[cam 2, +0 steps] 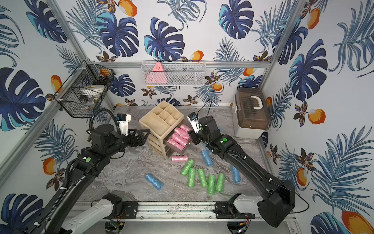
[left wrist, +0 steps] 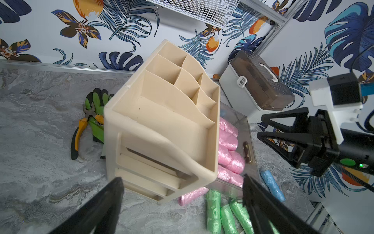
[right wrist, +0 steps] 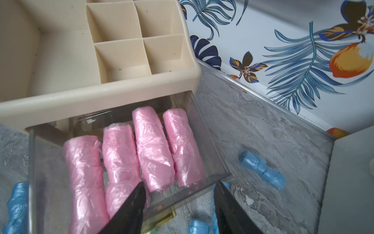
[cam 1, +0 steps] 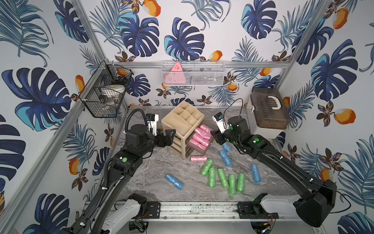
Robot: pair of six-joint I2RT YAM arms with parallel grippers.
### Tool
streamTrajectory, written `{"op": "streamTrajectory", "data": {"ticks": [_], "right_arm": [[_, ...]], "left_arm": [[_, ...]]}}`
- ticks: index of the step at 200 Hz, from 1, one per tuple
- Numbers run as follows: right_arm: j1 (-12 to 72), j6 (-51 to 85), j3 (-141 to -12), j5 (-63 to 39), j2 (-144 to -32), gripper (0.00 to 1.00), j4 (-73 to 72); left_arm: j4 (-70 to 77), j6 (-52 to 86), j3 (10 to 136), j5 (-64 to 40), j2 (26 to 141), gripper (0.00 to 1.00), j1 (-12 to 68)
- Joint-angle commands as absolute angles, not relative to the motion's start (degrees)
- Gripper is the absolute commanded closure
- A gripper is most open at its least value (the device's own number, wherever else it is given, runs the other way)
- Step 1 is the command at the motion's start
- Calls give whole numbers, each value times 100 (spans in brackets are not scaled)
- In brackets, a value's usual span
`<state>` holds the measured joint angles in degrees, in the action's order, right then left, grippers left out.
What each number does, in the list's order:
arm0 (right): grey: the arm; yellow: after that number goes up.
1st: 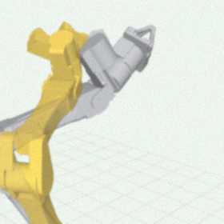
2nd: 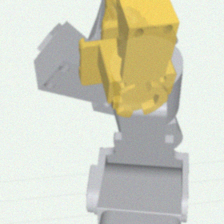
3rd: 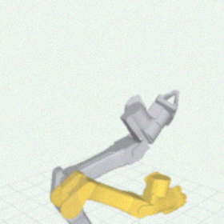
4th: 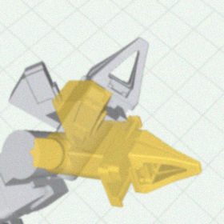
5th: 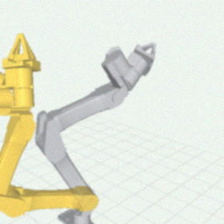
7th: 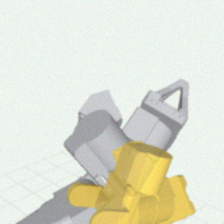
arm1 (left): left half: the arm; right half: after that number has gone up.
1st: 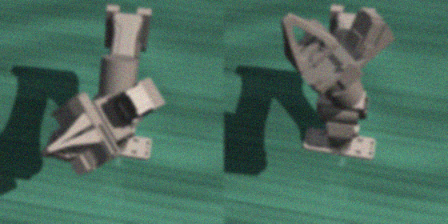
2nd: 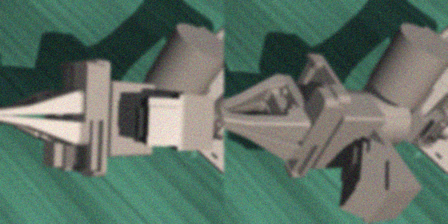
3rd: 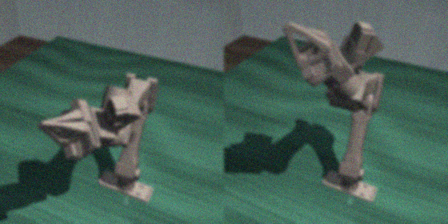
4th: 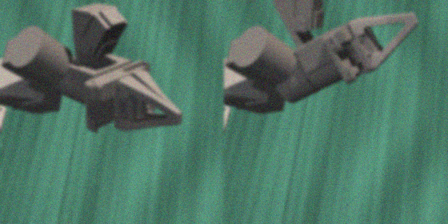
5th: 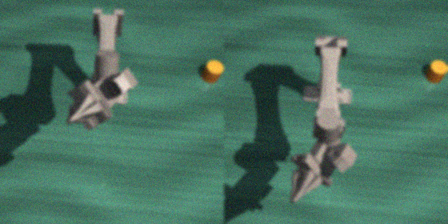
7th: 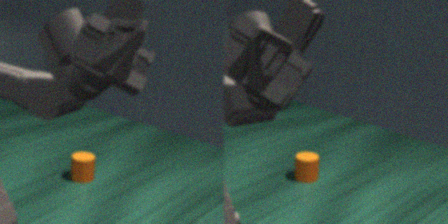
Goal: Sort the rolls of trash bags by color and place them into the drawer
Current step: Place the roll of trash bags in the drawer, then pick up the roll of trash bags from the center of the board.
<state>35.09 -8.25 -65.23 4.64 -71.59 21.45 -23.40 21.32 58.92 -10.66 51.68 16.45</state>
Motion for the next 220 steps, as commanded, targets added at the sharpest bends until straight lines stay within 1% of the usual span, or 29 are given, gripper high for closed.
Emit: {"op": "streamTrajectory", "data": {"ticks": [1,16,33,46,54,71,78,113,133,143,162,184,220], "right_arm": [[3442,-217,-6064,537,-6760,48,2004],[3395,116,-5662,644,-6329,48,1970],[3328,650,-5250,807,-5903,46,2007],[3329,971,-4952,640,-5675,45,1991],[3144,1170,-4789,547,-5606,45,1962],[3056,1553,-4445,266,-5638,48,1798],[3023,1711,-4320,151,-5694,51,1713],[2737,2419,-3719,-758,-6181,59,727],[2470,2842,-3502,-1395,-6709,66,85],[2330,3057,-3418,-1745,-7018,68,-275],[2116,3439,-3253,-2360,-7588,69,-1057],[2057,3721,-3190,-2790,-8202,69,-1735],[2057,3998,-3290,-3368,-8984,66,-2395]], "left_arm": [[-2353,2162,5931,-1025,5168,5,1635],[-2364,2157,5918,-1002,5159,5,1635],[-2382,2158,5902,-963,5159,5,1627],[-2373,2174,5876,-943,5151,5,1630],[-2373,2192,5858,-942,5150,5,1634],[-2364,2230,5819,-967,5120,5,1630],[-2377,2234,5799,-967,5108,5,1635],[-2507,2223,5779,-901,4978,5,1634],[-2562,2223,5757,-854,4906,5,1626],[-2574,2218,5748,-857,4881,5,1626],[-2600,2224,5726,-839,4858,5,1626],[-2623,2233,5704,-858,4860,5,1617],[-2649,2246,5678,-837,4859,5,1617]]}}
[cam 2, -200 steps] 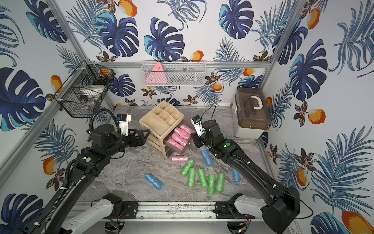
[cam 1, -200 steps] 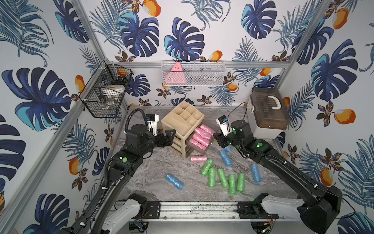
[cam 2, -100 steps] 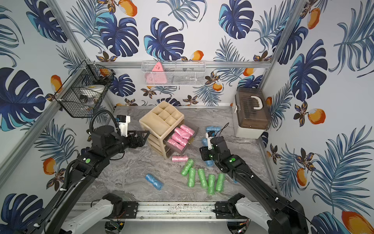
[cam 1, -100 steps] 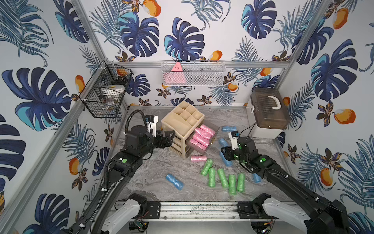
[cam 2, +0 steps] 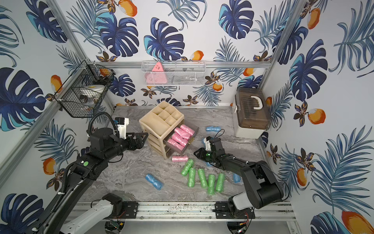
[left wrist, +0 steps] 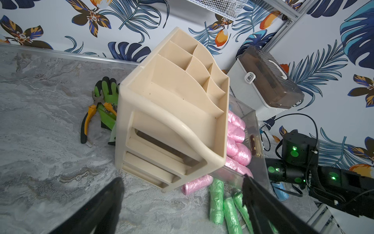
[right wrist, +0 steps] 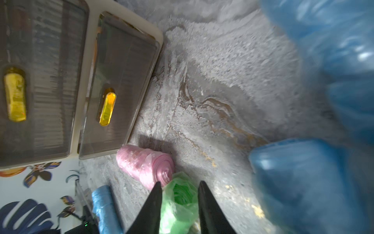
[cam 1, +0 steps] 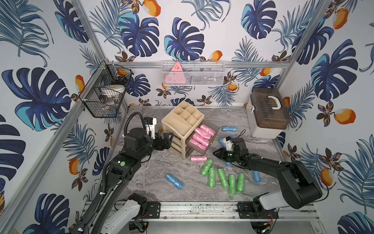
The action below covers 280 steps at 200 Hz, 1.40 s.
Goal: Sort the rolls of trash bags by color and place them into the drawer
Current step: Pick up the roll of trash bags from the center of the board.
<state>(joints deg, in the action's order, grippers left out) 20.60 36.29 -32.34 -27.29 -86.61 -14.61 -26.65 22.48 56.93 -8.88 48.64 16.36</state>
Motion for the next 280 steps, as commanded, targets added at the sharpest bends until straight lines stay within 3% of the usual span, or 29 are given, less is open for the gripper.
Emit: {"op": "streamTrajectory", "data": {"ticks": [1,87,163,196,241,280], "right_arm": [[2057,4007,-3293,-3376,-8997,66,-2406],[2331,4012,-3452,-3447,-9522,60,-2531],[2628,4090,-3574,-3349,-9965,63,-2721],[2672,4198,-3633,-3420,-10181,70,-2906],[2672,4317,-3646,-3463,-10242,94,-3041],[2654,4291,-3609,-3339,-9863,100,-2752]], "left_arm": [[-2647,2244,5678,-836,4860,5,1617],[-2632,2298,5652,-835,4841,5,1608],[-2716,2294,5643,-800,4763,5,1608],[-2760,2285,5643,-778,4738,5,1608],[-2777,2284,5643,-765,4764,5,1608],[-2769,2280,5660,-765,4790,5,1606]]}}
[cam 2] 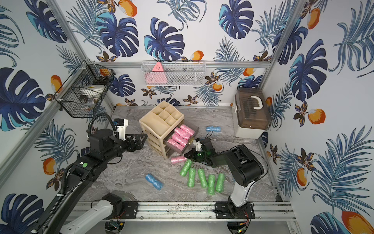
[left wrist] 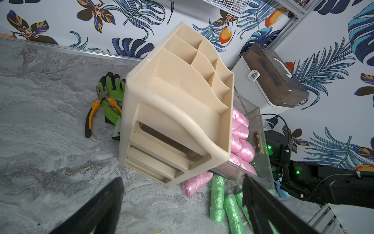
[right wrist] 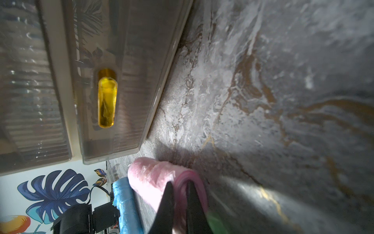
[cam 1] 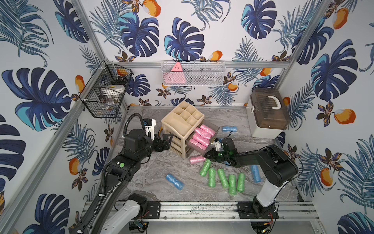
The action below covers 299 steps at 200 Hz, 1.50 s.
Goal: Sort the rolls of trash bags by color and place them into the drawer
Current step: Pick up the roll of trash bags from the center of the board, then place the roll of trash bags in the drawer.
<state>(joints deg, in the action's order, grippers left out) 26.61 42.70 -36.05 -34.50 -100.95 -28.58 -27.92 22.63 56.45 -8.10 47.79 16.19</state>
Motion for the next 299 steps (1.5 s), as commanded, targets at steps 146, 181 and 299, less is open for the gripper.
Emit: {"op": "streamTrajectory", "data": {"ticks": [146,181,299], "right_arm": [[2218,3324,-4172,58,-6820,100,1776],[2159,3291,-4339,694,-6138,100,2158],[2158,2908,-5757,1239,-5487,100,2349]], "left_arm": [[-2628,2353,5634,-874,4872,5,1608],[-2582,2358,5625,-905,4904,5,1608],[-2558,2384,5627,-897,4913,5,1608]]}}
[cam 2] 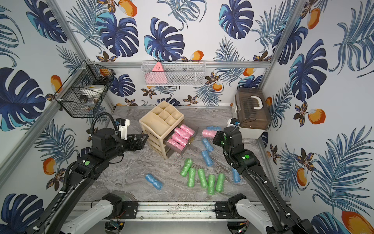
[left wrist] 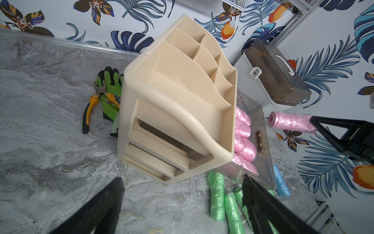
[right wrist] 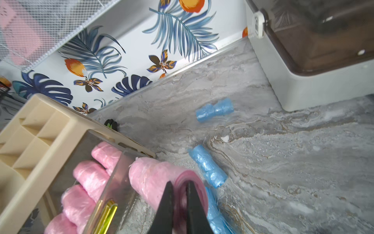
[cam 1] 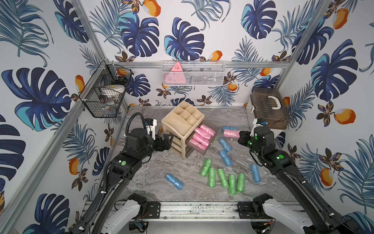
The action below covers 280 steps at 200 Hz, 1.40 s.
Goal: Sort the rolls of trash bags by color and place them into the drawer
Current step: Place the roll of trash bags in the drawer.
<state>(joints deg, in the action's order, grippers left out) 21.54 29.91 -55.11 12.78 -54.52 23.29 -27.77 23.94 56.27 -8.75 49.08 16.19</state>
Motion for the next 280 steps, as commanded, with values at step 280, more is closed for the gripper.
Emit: {"op": "streamTrajectory", "data": {"ticks": [280], "right_arm": [[4485,3804,-6950,3388,-7912,100,1596]], "left_arm": [[-2610,2330,5588,-910,4825,5,1600]]}}
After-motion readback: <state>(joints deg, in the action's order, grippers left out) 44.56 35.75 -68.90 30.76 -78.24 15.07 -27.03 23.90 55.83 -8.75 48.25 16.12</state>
